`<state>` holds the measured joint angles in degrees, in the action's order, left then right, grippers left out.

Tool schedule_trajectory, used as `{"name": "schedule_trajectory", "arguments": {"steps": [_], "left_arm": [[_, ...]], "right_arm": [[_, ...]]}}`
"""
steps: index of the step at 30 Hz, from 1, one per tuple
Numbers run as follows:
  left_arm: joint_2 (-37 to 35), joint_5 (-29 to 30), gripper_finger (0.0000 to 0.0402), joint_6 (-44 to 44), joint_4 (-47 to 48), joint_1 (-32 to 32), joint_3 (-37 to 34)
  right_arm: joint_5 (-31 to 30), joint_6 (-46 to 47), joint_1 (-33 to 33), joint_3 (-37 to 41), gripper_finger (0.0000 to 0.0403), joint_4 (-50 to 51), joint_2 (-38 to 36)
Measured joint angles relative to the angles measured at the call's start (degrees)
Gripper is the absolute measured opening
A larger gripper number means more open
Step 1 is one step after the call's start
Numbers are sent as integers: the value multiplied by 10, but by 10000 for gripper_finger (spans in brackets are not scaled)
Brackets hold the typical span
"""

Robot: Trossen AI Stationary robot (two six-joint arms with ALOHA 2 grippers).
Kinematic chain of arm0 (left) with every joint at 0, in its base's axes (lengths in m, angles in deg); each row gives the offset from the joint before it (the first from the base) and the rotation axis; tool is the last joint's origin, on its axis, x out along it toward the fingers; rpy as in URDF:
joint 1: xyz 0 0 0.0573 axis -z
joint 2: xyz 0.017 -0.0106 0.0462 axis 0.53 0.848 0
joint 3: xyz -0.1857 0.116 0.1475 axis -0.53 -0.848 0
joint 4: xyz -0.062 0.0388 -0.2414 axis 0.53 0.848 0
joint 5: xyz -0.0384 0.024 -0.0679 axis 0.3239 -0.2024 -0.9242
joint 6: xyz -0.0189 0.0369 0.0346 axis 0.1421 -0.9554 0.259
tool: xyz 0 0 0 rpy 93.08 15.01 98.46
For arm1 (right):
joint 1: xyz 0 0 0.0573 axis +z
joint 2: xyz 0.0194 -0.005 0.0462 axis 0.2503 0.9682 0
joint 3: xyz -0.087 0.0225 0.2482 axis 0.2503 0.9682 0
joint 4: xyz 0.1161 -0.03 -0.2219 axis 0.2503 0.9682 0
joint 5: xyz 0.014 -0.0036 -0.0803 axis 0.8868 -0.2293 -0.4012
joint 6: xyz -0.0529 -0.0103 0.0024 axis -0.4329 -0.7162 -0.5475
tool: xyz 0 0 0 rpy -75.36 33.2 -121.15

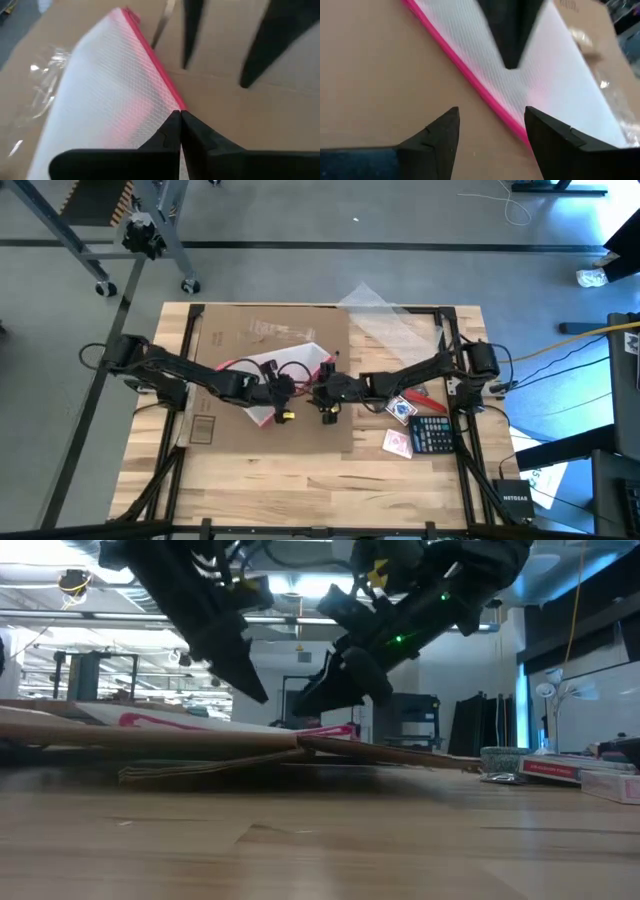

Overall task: Unpack boxes
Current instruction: Open the white pouch

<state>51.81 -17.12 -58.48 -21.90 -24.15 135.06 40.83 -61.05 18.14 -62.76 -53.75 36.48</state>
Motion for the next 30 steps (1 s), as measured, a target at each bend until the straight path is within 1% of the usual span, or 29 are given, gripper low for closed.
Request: {"name": "schedule_trajectory", "arguments": {"steps": [2, 5, 6, 8, 11, 13, 15, 18, 22, 26, 30], "left_arm": [[-13, 1, 0, -5, -1, -1, 0], [-15, 0, 1, -8, -18, -1, 0], [-14, -5, 2, -7, -19, -3, 0], [-10, -34, 9, -2, -24, -11, 0], [-9, -80, 38, 29, -20, -22, -3], [-9, -89, 65, 36, -22, -24, -2], [-9, -89, 94, 47, -22, -26, -3], [3, -75, 134, 78, -18, -35, -2], [33, -71, 177, 89, -11, -43, -3], [38, -76, 209, 76, -31, -42, 1], [34, -76, 228, 73, -39, -43, 2]], "right_arm": [[-6, -8, 2, 0, 216, -17, 3], [-14, -10, -6, 0, 216, -14, 3], [-19, -9, -10, 0, 216, -10, 3], [-40, 1, -16, 0, 216, 5, 3], [-95, 30, -18, 0, 216, 25, 4], [-109, 29, -19, 0, 216, 37, 4], [-109, 25, -22, 0, 216, 37, 4], [-91, 25, -26, 0, 216, 34, 4], [-79, 40, -30, 0, 216, 38, 4], [-74, 42, -30, 0, 216, 41, 4], [-80, 42, -30, 0, 216, 42, 4]]}}
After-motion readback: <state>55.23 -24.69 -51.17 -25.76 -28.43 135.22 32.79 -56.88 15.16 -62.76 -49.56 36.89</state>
